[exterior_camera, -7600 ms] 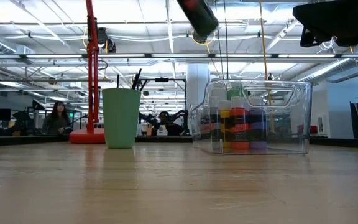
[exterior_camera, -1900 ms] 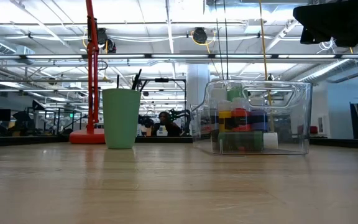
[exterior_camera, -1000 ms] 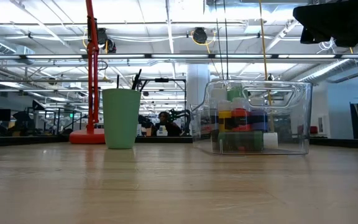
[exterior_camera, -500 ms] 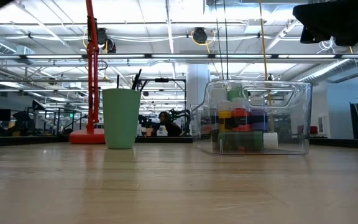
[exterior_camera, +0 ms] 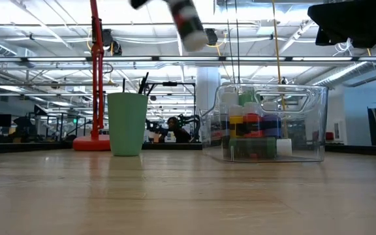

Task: Pick & Place Paint Supplies
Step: Put the small white paint bottle into the transparent bin

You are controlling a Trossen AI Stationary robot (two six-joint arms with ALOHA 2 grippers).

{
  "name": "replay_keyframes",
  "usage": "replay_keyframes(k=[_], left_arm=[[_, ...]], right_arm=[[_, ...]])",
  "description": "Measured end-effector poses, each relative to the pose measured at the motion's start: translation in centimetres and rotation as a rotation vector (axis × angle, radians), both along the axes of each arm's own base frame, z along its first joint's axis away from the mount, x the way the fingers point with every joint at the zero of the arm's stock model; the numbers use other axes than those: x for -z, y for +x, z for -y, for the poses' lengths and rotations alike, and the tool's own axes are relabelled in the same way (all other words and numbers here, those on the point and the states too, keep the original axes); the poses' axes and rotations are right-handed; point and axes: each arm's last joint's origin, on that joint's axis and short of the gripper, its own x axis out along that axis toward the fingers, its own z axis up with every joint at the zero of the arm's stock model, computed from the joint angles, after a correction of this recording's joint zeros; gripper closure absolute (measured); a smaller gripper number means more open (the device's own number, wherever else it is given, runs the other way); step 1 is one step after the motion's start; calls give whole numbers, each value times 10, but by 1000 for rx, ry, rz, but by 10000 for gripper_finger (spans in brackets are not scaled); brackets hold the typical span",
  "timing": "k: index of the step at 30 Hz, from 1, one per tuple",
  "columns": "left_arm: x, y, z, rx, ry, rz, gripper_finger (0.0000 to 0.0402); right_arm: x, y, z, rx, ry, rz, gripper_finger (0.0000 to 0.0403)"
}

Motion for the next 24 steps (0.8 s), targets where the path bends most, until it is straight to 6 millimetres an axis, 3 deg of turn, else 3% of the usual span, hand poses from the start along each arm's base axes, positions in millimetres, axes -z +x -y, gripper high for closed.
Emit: replay_keyframes(k=[7, 12, 18, 24], left_arm=[[9, 76, -35, 24, 9, -41, 301], [34, 115, -52, 52, 35, -149, 301], [70, 143, -61, 77, 34, -264, 301], [100, 151, -63, 84, 25, -349, 301]], right_arm=[[2, 0, 0, 2, -14, -18, 399], [3, 0, 0, 7, -44, -25, 399], [3, 1, 0, 8, -49, -28, 399], [3, 1, 0, 8, -48, -28, 399]])
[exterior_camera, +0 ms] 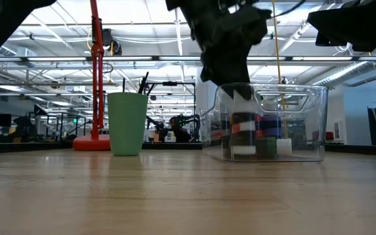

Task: Pick & Place Paint Supplies
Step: Put the small white paint bottle into the transparent bin

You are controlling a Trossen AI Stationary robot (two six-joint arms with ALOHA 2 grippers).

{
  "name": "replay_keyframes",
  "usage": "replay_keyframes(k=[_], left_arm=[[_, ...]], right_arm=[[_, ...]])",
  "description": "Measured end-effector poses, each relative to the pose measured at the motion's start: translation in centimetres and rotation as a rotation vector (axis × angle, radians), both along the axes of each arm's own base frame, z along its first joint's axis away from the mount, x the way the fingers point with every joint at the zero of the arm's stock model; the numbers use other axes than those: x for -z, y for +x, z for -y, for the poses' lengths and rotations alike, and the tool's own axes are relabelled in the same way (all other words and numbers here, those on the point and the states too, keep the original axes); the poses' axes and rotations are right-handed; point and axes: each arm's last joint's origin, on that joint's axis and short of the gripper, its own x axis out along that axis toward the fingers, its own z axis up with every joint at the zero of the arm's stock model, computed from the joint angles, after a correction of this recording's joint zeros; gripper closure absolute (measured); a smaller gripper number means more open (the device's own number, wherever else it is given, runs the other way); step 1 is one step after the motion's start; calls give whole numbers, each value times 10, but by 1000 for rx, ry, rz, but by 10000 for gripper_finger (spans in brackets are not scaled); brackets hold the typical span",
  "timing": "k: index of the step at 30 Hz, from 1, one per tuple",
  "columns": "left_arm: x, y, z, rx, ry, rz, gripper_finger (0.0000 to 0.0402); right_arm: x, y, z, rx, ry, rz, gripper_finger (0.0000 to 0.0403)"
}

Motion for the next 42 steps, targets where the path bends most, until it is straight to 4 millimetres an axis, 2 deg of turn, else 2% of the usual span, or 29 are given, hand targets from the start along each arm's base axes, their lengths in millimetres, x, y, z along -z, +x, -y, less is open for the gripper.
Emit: replay_keyframes(k=[3, 15, 17, 23, 28, 32, 36, 39, 42], left_arm=[[9, 3, 0, -2, 1, -16, 301], [12, 0, 4, -4, 0, -56, 299], [12, -1, 7, 5, 4, -58, 270], [7, -3, 10, 28, 13, -50, 134], [-28, -16, 9, 53, 22, 1, 65], [-68, -42, 7, 22, 4, 15, 49], [-108, -89, 9, -29, 2, -89, 58], [-122, -123, 21, -114, 62, -211, 76], [-124, -156, 39, -146, 169, -287, 102]], right_arm=[[0, 0, 0, -1, 1, 1, 399], [0, 0, 0, -1, 2, 0, 399], [0, 0, 0, -1, 2, 0, 399], [-1, 0, 0, -3, 6, 5, 399], [-1, 0, 0, -3, 7, 6, 399], [-1, 0, 0, -5, 17, 5, 399], [0, 0, 0, -7, 29, 0, 399], [0, 0, 0, -7, 30, -1, 399], [0, 0, 0, -8, 34, -4, 399]])
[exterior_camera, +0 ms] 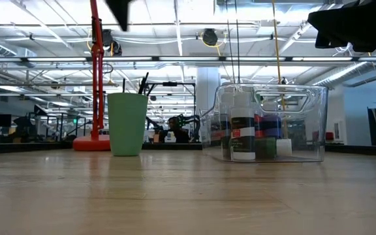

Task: Pick & Place Paint Supplies
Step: Put the small white paint bottle into the transparent bin

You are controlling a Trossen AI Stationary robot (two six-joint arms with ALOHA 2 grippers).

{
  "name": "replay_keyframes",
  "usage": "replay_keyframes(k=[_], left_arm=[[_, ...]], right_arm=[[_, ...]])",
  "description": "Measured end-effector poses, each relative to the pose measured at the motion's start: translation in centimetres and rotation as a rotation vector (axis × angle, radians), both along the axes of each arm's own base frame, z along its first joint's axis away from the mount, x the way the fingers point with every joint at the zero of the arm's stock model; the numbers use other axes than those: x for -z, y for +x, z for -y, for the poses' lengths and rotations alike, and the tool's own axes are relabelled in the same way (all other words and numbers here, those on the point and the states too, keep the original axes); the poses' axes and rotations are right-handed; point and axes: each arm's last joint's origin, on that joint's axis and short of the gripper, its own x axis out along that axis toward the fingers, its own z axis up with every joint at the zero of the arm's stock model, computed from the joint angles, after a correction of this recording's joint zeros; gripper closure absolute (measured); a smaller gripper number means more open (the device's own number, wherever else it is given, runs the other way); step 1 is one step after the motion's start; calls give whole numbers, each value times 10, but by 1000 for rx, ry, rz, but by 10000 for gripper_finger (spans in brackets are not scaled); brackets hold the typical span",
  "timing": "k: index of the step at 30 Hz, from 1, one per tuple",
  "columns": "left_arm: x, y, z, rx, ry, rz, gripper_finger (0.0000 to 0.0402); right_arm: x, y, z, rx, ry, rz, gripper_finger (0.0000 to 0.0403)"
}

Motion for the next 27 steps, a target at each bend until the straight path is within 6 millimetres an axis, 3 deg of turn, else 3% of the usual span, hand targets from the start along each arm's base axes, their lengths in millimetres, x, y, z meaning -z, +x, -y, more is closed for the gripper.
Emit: replay_keyframes(k=[3, 7, 11, 15, 18, 22, 27], left_arm=[[2, -32, 18, 21, 9, 38, 139], [6, -71, 39, 122, -65, 259, 207], [16, -118, 39, 94, -132, 455, 283], [44, -149, 37, 47, -234, 535, 357], [67, -162, 40, 54, -257, 568, 394], [90, -167, 48, 84, -206, 621, 393], [98, -167, 57, 102, -144, 738, 394]], right_arm=[[0, 0, 0, -3, 29, 0, 399], [-1, 0, 0, -4, 36, 3, 399], [-1, 0, 0, -4, 36, 3, 399], [-1, 0, 0, -4, 42, 3, 399], [-1, 0, 0, -4, 42, 3, 399], [-1, 0, 0, -4, 47, 7, 399], [-1, 0, 0, -4, 47, 8, 399]])
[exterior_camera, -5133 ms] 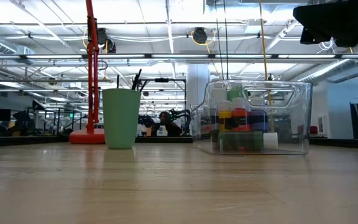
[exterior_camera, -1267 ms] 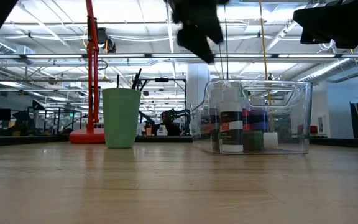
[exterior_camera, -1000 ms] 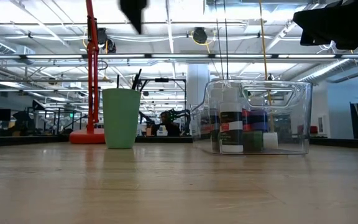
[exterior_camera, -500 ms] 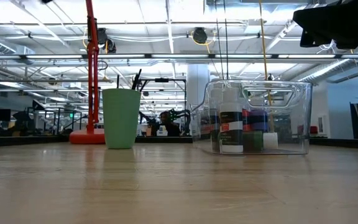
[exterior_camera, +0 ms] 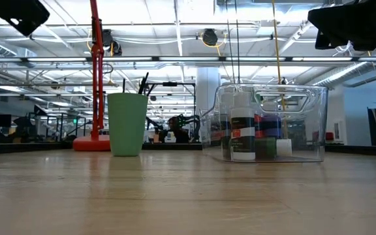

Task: Pick & Place Paint Supplies
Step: Put the small white paint bottle into the transparent bin

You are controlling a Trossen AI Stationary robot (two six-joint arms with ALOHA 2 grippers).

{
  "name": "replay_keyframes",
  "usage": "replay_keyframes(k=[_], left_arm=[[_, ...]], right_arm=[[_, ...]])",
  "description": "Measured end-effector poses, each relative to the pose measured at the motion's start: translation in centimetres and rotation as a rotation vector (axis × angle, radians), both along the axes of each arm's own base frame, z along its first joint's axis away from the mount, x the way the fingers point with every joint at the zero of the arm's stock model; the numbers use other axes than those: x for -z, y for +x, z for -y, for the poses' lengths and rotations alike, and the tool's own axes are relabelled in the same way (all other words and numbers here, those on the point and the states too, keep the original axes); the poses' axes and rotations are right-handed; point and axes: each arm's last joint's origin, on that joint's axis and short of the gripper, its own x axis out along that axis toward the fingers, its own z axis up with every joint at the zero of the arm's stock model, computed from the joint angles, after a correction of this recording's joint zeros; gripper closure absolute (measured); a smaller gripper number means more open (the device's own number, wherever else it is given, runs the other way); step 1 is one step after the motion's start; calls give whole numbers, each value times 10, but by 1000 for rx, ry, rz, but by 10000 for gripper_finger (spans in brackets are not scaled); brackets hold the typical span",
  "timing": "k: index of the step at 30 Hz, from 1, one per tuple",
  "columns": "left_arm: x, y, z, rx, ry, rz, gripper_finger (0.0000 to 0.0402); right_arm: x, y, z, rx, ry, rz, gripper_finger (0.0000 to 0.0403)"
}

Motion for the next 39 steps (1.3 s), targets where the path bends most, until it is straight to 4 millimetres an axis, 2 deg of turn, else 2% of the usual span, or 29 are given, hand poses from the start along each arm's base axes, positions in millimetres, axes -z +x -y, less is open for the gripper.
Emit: replay_keyframes(k=[4, 11, 16, 20, 23, 27, 29, 31, 36, 39], left_arm=[[2, -1, 1, -27, 39, 42, 393], [16, -3, -1, -56, 25, 13, 391], [35, -8, -1, 114, 72, -98, 381], [41, -6, 5, 145, -147, -103, 381], [35, -1, 17, 268, -269, -46, 381], [17, 2, 44, 452, -292, 93, 384], [9, 1, 58, 510, -266, 101, 395], [7, 0, 69, 506, -207, 61, 398], [-15, -1, 95, 339, -68, 60, 391], [-11, 0, 111, 313, -14, -7, 390]], right_arm=[[0, 0, 0, 0, -1, -1, 399], [2, 0, 0, 0, -9, -14, 399], [1, 0, 0, 0, -8, -12, 399], [1, 0, 0, 0, -2, -6, 399], [1, 0, 0, -1, 3, -8, 399], [1, 0, 0, -1, 5, -8, 399], [1, 0, 0, -3, 21, -10, 399], [1, 0, 0, -5, 31, -15, 399], [1, 0, 0, -7, 51, -20, 399], [1, 0, 0, -7, 46, -19, 399]])
